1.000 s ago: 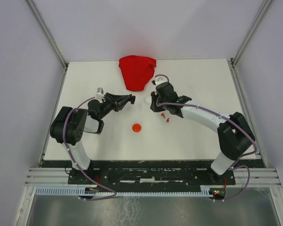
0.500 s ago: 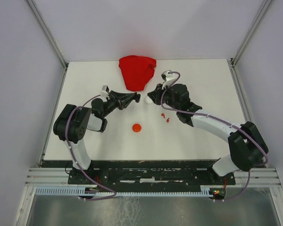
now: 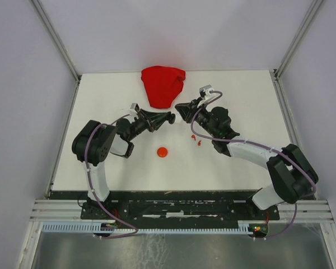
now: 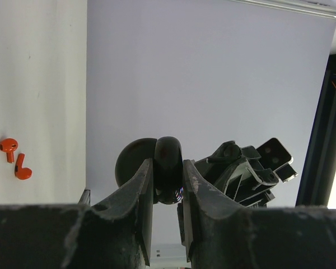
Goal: Insert the wireless bluetooth earbuds into the charging case
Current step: Place the earbud in the charging case.
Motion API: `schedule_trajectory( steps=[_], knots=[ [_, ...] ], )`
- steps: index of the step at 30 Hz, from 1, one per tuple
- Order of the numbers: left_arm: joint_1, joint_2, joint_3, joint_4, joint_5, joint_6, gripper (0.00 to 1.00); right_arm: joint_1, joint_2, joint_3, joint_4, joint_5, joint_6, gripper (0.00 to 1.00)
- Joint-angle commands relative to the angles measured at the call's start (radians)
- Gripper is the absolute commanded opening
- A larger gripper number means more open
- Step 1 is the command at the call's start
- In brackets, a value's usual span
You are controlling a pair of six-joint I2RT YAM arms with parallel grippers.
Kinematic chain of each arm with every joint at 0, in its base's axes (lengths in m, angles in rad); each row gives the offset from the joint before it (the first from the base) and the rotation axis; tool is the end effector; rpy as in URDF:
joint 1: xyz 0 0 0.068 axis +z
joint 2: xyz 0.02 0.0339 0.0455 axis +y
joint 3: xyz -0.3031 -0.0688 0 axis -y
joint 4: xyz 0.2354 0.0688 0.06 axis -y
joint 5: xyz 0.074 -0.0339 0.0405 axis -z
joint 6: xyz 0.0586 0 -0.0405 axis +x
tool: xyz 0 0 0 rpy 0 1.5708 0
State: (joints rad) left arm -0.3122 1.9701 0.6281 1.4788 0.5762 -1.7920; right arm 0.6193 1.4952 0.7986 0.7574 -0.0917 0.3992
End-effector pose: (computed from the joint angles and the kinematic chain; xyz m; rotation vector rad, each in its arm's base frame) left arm 0.3439 -0.1445 0.1939 -0.7468 1.7079 -2.0174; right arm 0.2805 0.2065 0.3188 -0.2492 1.5562 0.8786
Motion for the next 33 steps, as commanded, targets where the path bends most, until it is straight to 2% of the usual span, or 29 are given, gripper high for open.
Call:
schedule_trajectory(
  steps=[1,8,33],
  knots=[
    [-0.007,0.004,0.032,0.107,-0.018,-0.064,0.03,-0.006,0.02,0.001,0.129,-0.025,0.015,0.09],
    [-0.014,0.01,0.052,0.113,-0.019,-0.085,0.03,-0.006,0.045,-0.01,0.187,-0.064,0.038,0.09],
    [-0.024,-0.025,0.069,0.113,-0.02,-0.103,0.03,-0.009,0.099,-0.012,0.214,-0.096,0.055,0.07]
  ],
)
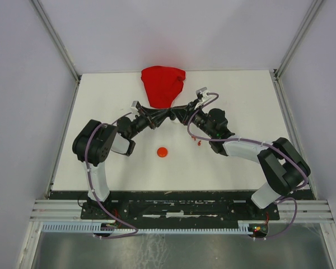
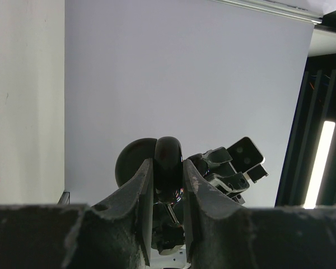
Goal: Insert the wireless bluetooth earbuds into the charging case
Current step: Place the earbud in the charging case.
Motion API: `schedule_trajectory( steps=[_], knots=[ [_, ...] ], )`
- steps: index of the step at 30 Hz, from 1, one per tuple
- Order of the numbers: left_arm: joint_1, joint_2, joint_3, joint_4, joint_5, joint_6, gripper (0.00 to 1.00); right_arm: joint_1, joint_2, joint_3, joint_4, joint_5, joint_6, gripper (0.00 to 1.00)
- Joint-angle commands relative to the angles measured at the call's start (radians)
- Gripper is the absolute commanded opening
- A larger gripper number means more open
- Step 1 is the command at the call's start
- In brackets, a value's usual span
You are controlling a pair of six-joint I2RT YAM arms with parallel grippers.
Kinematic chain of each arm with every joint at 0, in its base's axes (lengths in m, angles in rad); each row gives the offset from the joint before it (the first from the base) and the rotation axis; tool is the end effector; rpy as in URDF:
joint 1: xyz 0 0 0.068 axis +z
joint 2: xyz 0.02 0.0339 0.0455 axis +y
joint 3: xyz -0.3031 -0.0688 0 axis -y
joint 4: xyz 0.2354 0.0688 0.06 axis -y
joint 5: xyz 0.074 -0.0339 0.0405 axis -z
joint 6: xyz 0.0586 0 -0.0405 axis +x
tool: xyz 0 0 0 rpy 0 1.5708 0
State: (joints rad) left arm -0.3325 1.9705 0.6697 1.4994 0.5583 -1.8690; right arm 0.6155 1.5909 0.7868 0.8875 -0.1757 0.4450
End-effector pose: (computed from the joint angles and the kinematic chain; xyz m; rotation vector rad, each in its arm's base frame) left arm 0.3489 -0.1533 0.2062 -0.7621 1.6550 -2.0958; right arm 0.2912 0.2184 0.2996 -0.2820 1.5435 0.9774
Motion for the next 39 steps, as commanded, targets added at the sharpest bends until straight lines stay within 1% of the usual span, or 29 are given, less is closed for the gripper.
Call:
schedule_trajectory(
  steps=[1,39],
  knots=[
    [-0.004,-0.027,0.027,0.092,-0.001,-0.025,0.03,-0.004,0.004,0.0,0.084,-0.013,0.009,0.07],
    [-0.004,-0.052,0.035,0.101,-0.009,-0.042,0.03,-0.015,0.028,-0.03,0.116,-0.022,0.017,0.07]
  ],
)
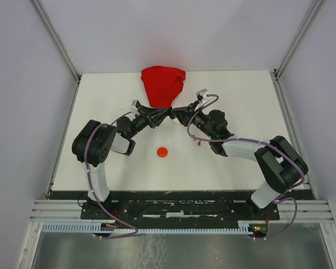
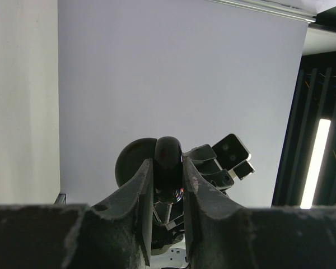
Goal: Insert the wireless bluetooth earbuds into the charging case
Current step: Place the earbud in the charging case.
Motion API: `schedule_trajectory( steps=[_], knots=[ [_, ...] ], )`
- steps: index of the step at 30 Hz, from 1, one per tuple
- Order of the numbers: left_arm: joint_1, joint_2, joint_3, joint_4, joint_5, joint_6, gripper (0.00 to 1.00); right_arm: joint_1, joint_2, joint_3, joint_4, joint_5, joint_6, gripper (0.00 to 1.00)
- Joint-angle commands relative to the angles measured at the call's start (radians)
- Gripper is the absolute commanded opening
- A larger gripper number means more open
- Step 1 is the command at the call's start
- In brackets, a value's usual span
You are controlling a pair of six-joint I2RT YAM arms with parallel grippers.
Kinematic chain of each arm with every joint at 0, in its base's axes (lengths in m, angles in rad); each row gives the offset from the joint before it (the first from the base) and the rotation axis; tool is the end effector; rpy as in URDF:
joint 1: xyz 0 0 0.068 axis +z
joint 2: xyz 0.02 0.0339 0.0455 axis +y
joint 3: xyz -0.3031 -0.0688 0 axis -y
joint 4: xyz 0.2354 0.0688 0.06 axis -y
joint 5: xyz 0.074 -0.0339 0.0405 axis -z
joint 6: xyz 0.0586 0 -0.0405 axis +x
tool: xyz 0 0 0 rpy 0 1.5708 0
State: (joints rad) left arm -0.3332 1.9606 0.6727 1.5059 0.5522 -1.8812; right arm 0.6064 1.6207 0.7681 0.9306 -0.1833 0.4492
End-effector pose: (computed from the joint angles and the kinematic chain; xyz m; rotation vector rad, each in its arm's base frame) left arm 0.3485 -0.1532 0.2114 -0.7589 1.6344 -2.1087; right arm 0.2950 0.2176 0.2887 -0.2783 1.5502 0.9779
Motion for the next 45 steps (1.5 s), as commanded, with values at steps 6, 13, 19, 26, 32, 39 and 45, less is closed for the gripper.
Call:
schedule_trajectory(
  steps=[6,13,19,26,32,39,45],
  knots=[
    [-0.003,-0.034,0.042,0.09,-0.007,-0.028,0.03,-0.006,-0.004,-0.016,0.067,-0.026,0.021,0.13],
    [-0.003,-0.024,0.048,0.083,-0.012,-0.023,0.03,-0.006,-0.02,-0.012,0.049,-0.037,0.024,0.29],
    [-0.003,-0.011,0.058,0.073,-0.014,-0.019,0.03,-0.008,-0.053,-0.002,0.024,-0.037,0.02,0.44],
    [-0.003,-0.004,0.062,0.051,-0.011,0.005,0.03,-0.015,-0.143,-0.006,0.003,0.012,0.005,0.57],
    [-0.001,0.0,0.04,0.028,-0.01,0.052,0.03,-0.024,-0.247,0.029,-0.222,0.144,-0.039,0.64],
    [0.001,-0.014,0.028,-0.035,0.035,0.138,0.03,-0.03,-0.263,0.27,-0.865,0.41,-0.151,0.7],
    [0.0,-0.07,0.034,-0.175,0.069,0.27,0.03,-0.066,-0.206,0.438,-1.182,0.437,-0.199,0.78]
  ],
)
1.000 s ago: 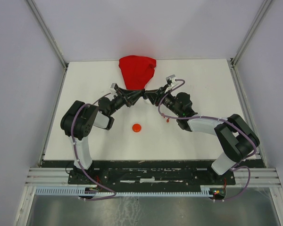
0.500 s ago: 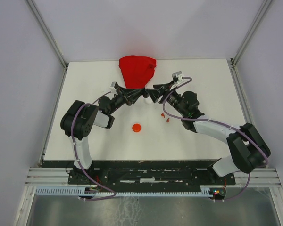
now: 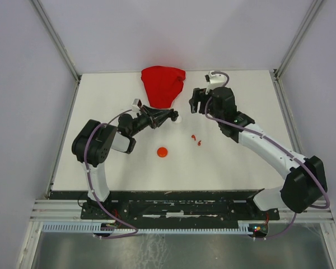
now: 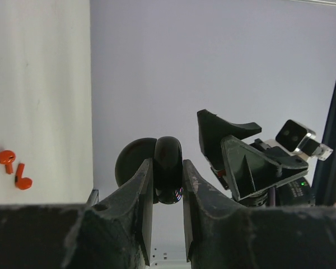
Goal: Insert the wireless bluetooth earbuds into the charging case
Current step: Place the earbud in the charging case.
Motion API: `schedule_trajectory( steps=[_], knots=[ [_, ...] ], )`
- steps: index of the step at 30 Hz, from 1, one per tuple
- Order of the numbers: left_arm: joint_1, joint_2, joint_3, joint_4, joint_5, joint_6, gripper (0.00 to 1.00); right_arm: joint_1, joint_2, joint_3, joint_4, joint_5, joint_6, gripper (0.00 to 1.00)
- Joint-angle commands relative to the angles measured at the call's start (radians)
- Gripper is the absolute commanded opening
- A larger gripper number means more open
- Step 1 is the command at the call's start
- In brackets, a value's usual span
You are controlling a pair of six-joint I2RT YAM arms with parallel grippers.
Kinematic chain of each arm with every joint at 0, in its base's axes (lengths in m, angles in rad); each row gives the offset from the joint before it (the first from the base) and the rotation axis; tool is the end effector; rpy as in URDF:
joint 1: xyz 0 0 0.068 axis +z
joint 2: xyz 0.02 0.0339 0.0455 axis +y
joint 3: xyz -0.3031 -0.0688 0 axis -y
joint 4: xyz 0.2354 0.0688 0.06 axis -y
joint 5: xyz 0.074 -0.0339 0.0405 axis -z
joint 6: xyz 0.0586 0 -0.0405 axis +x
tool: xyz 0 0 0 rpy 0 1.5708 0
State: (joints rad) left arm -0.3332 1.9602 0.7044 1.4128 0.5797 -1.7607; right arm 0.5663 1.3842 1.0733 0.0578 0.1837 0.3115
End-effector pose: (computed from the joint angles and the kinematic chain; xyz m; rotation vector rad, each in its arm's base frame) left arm 0.3548 -0.1568 0.2079 -0.6784 1.7094 -2.0192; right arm 0.2873 0.1700 0.3635 -0.1035 1.8402 0.4516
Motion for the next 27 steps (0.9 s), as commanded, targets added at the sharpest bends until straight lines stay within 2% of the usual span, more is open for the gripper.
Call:
schedule_trajectory(
  steps=[1,4,6,14,27],
  knots=[
    [-0.001,-0.079,0.006,-0.109,0.05,0.176,0.03,-0.035,0.047,0.167,-0.381,0.05,-0.066,0.78],
    [-0.001,-0.102,0.018,-0.183,0.073,0.249,0.03,-0.056,0.115,0.254,-0.522,-0.032,-0.092,0.8],
    [-0.001,-0.11,0.027,-0.216,0.088,0.277,0.03,-0.063,0.151,0.274,-0.55,-0.067,-0.106,0.8],
    [-0.002,-0.104,0.044,-0.21,0.134,0.304,0.03,-0.08,0.208,0.224,-0.453,-0.233,-0.107,0.8],
    [-0.022,-0.093,0.084,-0.228,0.169,0.318,0.03,-0.082,0.271,0.233,-0.422,-0.322,-0.093,0.8]
  ],
)
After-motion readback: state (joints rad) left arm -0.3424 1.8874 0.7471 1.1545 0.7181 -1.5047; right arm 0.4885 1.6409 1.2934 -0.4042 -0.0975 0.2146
